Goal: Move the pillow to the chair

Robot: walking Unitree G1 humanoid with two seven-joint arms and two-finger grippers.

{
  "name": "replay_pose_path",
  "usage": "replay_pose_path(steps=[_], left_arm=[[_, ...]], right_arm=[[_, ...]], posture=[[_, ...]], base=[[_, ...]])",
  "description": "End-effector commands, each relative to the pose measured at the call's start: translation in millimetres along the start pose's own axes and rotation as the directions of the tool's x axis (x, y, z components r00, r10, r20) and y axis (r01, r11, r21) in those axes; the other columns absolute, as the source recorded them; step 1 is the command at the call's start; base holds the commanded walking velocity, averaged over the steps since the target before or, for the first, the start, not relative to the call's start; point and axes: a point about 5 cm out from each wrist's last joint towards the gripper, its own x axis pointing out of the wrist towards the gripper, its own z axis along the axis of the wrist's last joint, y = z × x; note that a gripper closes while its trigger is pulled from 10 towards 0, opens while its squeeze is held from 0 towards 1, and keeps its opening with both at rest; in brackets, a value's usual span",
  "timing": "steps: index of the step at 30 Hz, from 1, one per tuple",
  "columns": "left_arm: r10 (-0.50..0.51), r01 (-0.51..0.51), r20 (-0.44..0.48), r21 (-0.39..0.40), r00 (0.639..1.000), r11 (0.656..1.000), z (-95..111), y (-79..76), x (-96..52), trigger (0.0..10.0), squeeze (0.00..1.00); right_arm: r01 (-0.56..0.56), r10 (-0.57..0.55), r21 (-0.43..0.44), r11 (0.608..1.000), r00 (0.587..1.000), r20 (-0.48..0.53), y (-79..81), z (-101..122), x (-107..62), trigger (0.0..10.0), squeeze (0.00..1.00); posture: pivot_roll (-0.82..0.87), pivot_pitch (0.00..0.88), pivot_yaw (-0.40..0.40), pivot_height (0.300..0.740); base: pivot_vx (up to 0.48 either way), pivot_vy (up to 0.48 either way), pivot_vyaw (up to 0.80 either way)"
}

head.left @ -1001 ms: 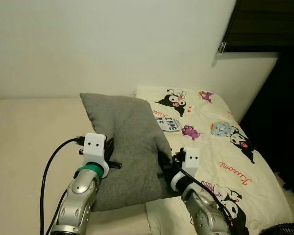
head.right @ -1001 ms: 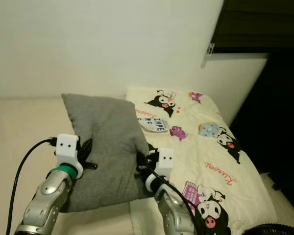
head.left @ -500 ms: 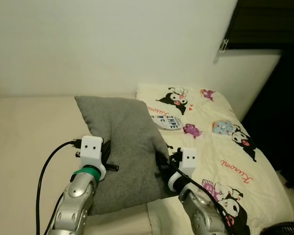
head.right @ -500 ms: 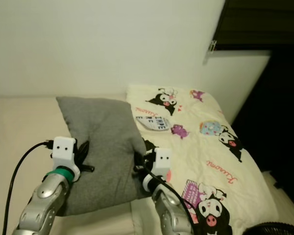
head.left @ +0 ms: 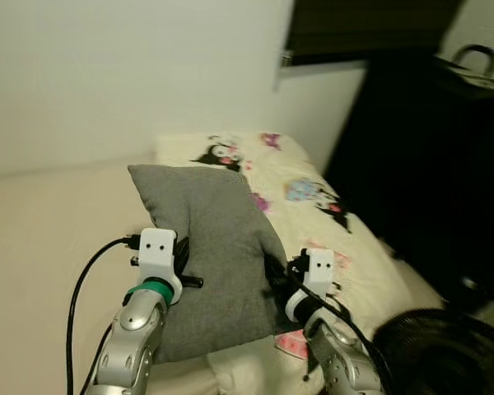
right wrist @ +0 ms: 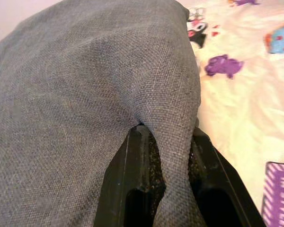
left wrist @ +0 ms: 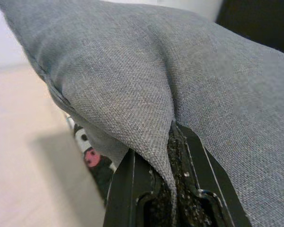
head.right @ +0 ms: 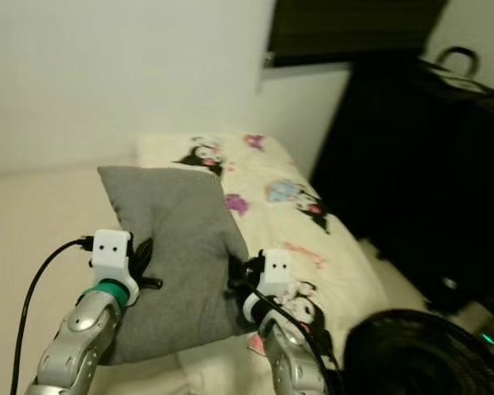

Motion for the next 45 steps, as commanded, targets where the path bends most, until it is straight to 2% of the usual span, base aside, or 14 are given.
replay_pose_path(steps=[1,8,12,16,21,26,34,41,45], left_arm=[[-0.006,0.006,0.077,0.001,0.997,1.000,14.0,-1.7,0.0,10.0,0.00],[-0.011,0.013,0.124,-0.015,0.992,1.000,23.2,-1.0,4.0,10.0,0.00],[-0.040,0.042,0.131,-0.015,0.991,0.999,25.3,-6.0,5.2,10.0,0.00],[-0.079,0.078,0.141,0.011,0.987,0.997,27.4,-14.6,6.6,10.0,0.00],[-0.091,0.089,0.154,0.021,0.984,0.996,30.8,-17.1,5.5,10.0,0.00],[-0.129,0.118,0.167,0.072,0.978,0.990,34.5,-20.5,5.2,10.0,0.00],[-0.109,0.102,0.148,0.057,0.983,0.993,35.6,-16.7,13.1,10.0,0.00],[-0.138,0.133,0.112,0.049,0.984,0.990,35.1,-11.4,16.8,10.0,0.00],[-0.145,0.141,0.108,0.043,0.983,0.989,34.8,-12.0,16.6,10.0,0.00]], right_arm=[[0.008,-0.008,-0.008,1.000,0.999,0.044,-2.2,7.6,-0.7,10.0,0.00],[0.027,-0.028,0.009,1.000,0.998,0.058,-6.2,12.9,2.5,10.0,0.00],[0.033,-0.034,0.017,0.999,0.997,0.076,-6.5,18.0,3.4,10.0,0.00],[0.041,-0.043,0.020,0.999,0.995,0.095,-8.8,22.5,2.2,10.0,0.00],[0.052,-0.054,0.024,0.998,0.993,0.106,-10.5,23.1,0.2,10.0,0.00],[0.057,-0.059,0.025,0.998,0.991,0.120,-9.6,24.4,-0.6,10.0,0.00],[0.084,-0.084,0.000,0.996,0.992,0.099,-10.8,13.3,-3.8,10.0,0.00],[0.126,-0.129,0.035,0.991,0.986,0.107,-6.4,3.2,-9.4,10.0,0.00],[0.129,-0.133,0.039,0.991,0.985,0.113,-5.8,3.9,-9.4,10.0,0.00]], posture=[[-0.02,0.014,0.003,0.740],[-0.03,0.006,0.003,0.740],[-0.03,0.004,0.006,0.740],[-0.04,0.011,0.013,0.740],[-0.03,0.009,0.012,0.740],[-0.04,0.006,0.019,0.740],[-0.02,0.000,0.077,0.740],[-0.02,0.000,0.138,0.740],[-0.02,0.000,0.141,0.740]], base=[[0.000,0.000,-0.80],[0.000,0.000,-0.80],[0.000,0.000,-0.80],[0.000,0.000,-0.80],[0.000,0.000,-0.80],[0.000,0.000,-0.80],[0.000,0.000,-0.80],[0.000,0.000,-0.80],[0.000,0.000,-0.80]])
